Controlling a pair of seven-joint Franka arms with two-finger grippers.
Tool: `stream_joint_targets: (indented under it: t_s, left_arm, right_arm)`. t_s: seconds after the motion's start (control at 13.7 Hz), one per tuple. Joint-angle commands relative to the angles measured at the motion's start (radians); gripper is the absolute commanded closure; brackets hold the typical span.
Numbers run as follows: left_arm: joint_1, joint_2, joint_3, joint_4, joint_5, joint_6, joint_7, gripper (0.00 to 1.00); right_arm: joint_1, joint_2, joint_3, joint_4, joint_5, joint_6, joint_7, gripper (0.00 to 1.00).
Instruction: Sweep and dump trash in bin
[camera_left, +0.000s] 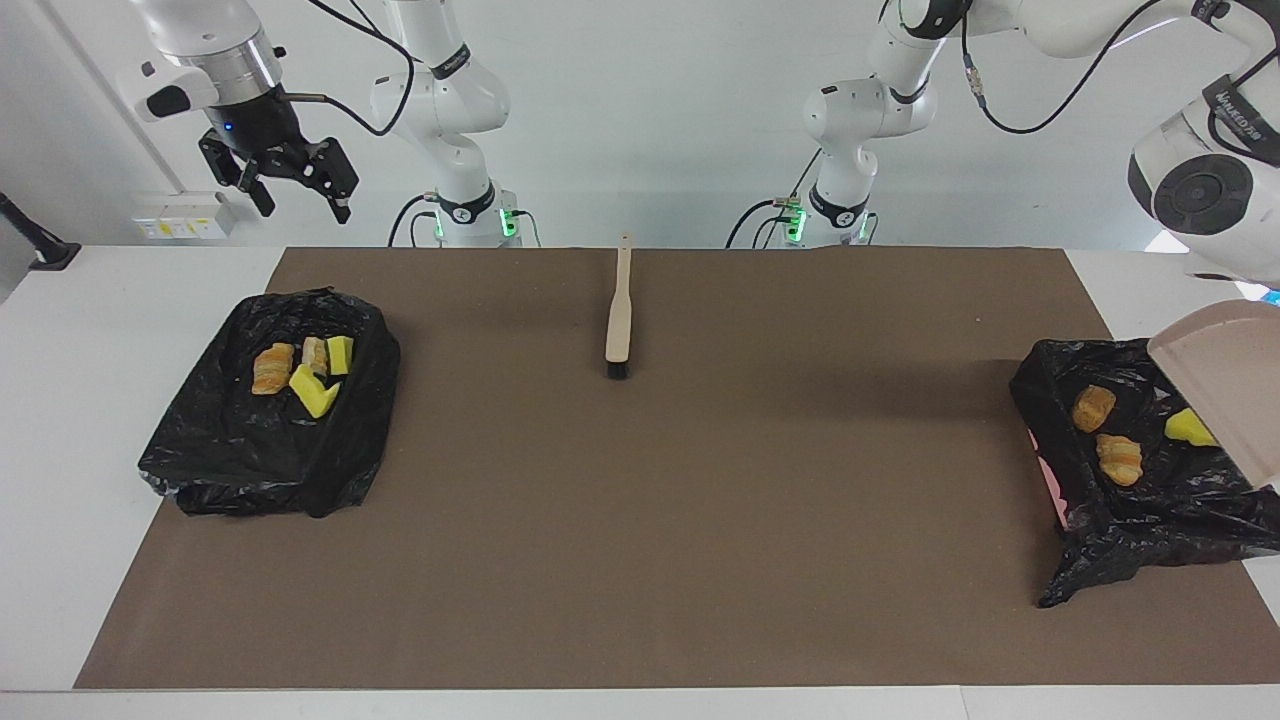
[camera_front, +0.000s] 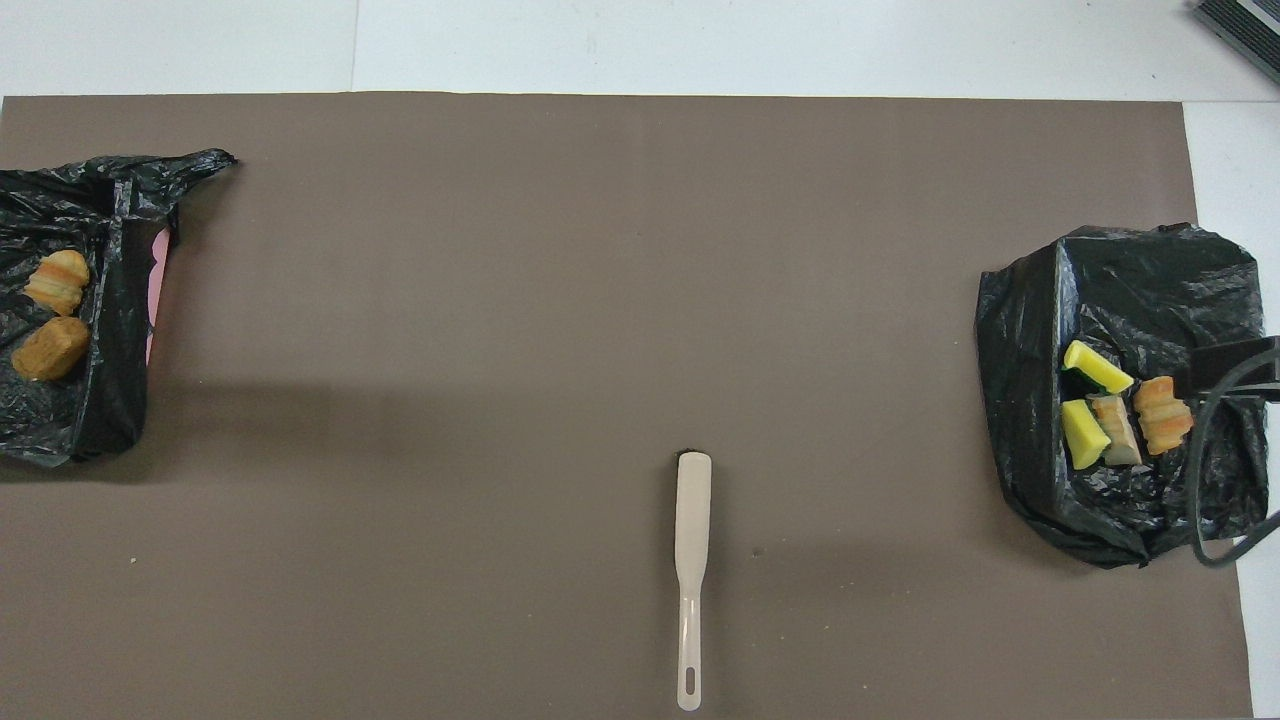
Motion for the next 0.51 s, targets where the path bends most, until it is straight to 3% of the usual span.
stream_joint_targets:
  t_s: [0.0,0.22,0.44]
  left_arm:
    - [-0.063,-0.040,0.010,-0.043,-0.109,-0.070,-0.078,1.00]
    - [-0.094,-0.043,0.008,-0.048,-0.314,-0.104,-0.106,1.00]
    - [-0.094,-0.103,0.008,-0.161,-0.514,-0.079,-0.209,1.00]
  right_arm:
    - [0.005,-0.019,-0.006,-0.022,0.001,0.007,-0.022,0.00]
    - [0.005,-0.014,-0.004,-0.014,0.001,-0.001,-0.016,0.00]
    - [0.006,-0.014,0.006,-0.014,0.001,-0.001,-0.018,0.00]
